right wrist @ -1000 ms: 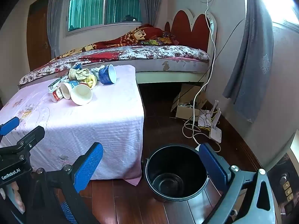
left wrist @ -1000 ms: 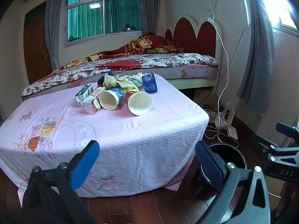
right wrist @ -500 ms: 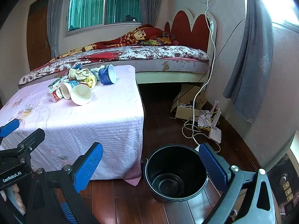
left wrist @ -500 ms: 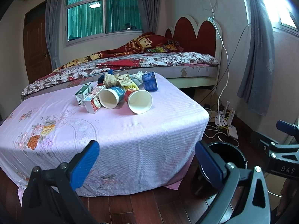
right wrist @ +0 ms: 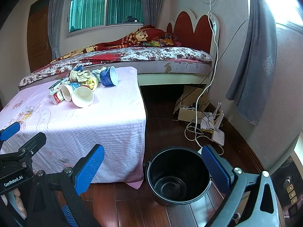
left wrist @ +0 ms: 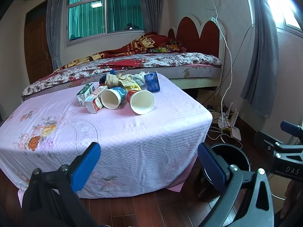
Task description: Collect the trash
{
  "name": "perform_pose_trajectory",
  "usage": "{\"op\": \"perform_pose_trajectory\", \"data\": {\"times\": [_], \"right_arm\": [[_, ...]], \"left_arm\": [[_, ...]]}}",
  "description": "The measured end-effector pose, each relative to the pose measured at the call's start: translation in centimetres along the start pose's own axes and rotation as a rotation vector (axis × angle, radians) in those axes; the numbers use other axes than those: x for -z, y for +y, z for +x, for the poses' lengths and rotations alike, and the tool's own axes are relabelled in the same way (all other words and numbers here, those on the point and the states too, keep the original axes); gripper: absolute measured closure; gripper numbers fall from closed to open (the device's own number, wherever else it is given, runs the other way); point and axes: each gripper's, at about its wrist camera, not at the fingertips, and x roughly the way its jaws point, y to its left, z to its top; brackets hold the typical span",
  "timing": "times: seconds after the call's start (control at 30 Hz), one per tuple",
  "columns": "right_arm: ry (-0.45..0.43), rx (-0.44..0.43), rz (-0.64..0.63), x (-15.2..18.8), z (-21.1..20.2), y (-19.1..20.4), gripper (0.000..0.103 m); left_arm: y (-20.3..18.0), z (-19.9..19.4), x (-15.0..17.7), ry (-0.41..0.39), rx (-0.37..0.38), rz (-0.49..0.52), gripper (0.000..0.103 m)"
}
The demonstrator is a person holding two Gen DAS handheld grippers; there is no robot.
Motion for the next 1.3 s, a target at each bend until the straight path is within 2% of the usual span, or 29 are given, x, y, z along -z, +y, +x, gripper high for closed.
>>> {"op": "perform_pose_trajectory", "data": {"times": [1.3], "right_arm": [[-0.003, -0.001, -0.002, -0.23, -0.48, -0.02, 0.000]], "left_arm": [[-0.28, 0.15, 0.07, 0.006, 0.008, -0.002, 0.001]]}}
